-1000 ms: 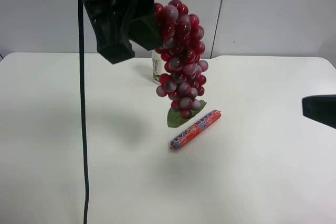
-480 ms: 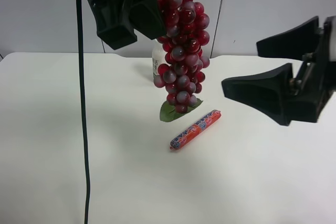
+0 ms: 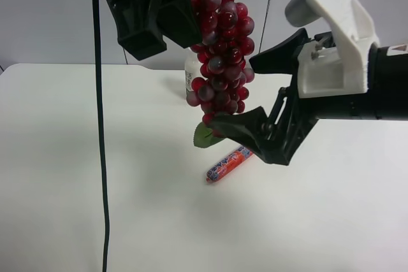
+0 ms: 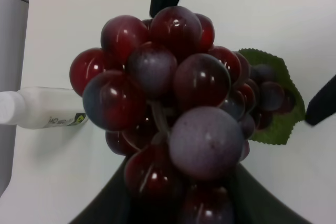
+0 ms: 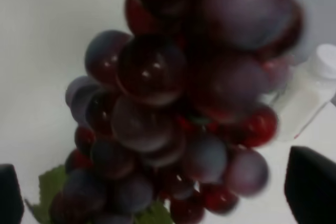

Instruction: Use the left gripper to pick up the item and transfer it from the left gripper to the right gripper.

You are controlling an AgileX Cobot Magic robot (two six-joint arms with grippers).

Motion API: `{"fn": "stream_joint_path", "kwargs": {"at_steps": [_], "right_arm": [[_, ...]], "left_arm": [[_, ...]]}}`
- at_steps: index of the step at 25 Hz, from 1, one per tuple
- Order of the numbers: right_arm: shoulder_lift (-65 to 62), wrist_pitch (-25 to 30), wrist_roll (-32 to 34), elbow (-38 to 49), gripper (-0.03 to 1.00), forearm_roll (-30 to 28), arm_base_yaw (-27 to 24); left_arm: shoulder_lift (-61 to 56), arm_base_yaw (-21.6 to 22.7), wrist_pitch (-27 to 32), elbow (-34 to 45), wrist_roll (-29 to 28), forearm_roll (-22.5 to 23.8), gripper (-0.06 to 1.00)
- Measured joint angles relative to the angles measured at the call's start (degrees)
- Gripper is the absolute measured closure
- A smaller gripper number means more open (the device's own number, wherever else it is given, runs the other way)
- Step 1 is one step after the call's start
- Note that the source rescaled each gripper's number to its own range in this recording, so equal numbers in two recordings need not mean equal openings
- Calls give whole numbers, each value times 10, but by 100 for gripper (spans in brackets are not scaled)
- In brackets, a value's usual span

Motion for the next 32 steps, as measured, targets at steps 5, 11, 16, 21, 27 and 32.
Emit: {"fn": "stream_joint_path", "kwargs": {"at_steps": [5, 11, 16, 21, 27, 32], "right_arm": [[43, -18, -2, -28, -3, 1, 5], [87, -20, -2, -53, -3, 1, 5], [104, -24, -2, -54, -3, 2, 5], [107, -24, -2, -54, 3, 2, 5], [108, -24, -2, -54, 55, 2, 5], [108, -16, -2, -54, 93, 2, 5]], "left_arm": [[0, 0, 0, 0, -1, -2, 94], [0, 0, 0, 0, -1, -22, 94], [6, 0, 4, 0, -1, -27, 94], [6, 0, 4, 0, -2, -27, 94], [6, 0, 4, 0, -2, -27, 94], [6, 0, 4, 0, -4, -27, 94]]}}
